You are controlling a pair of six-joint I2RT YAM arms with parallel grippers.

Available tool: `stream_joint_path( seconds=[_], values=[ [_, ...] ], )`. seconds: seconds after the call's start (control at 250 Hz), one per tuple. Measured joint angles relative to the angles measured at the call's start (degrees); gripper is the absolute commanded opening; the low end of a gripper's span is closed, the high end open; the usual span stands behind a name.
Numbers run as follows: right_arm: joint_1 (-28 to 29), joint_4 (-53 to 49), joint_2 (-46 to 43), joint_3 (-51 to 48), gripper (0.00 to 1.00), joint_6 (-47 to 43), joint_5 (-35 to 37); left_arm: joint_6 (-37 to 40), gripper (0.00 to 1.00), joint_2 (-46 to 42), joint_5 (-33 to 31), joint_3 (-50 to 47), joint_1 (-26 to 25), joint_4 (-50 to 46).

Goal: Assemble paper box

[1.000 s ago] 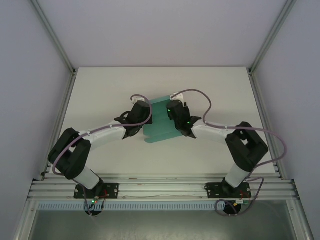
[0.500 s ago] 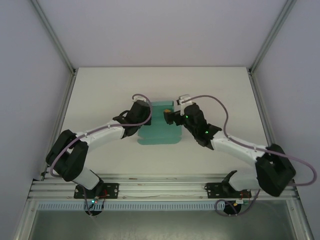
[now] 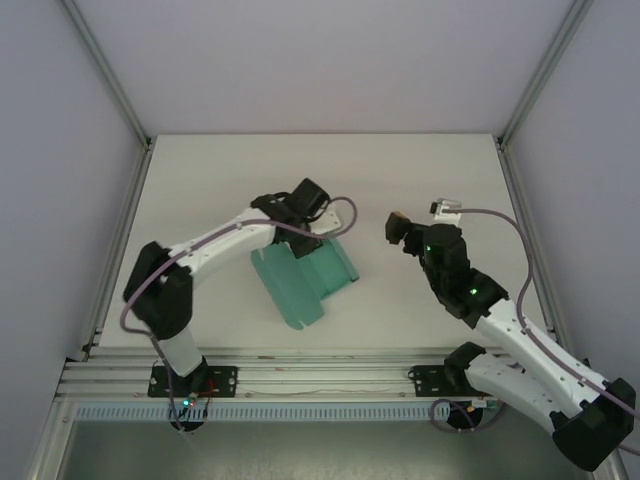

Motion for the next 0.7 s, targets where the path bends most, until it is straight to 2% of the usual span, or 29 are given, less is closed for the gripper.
stream_joint_path(
  seconds=[0.128, 0.276, 0.444, 0.7],
  values=[
    [-1.4, -4.3, 1.0, -1.2, 1.00, 1.5, -1.2, 3.9, 0.00, 10.2, -3.5, 9.0, -3.7, -8.0],
    [-3.0, -6.4, 2.5, -1.7, 1.00, 2.0, -2.6, 5.9, 0.00, 19.6, -7.4, 14.1, -7.0, -13.2],
    [-5.1, -7.3, 2.6, -3.5, 1.00, 2.0, -2.8, 4.8, 0.00, 25.7, -14.9, 17.9, -8.4, -15.5],
    [-6.6, -6.1, -1.2, -6.6, 1.00, 2.2, -3.3, 1.1, 0.00, 30.4, -26.7, 19.9, -9.5, -15.0]
  ],
)
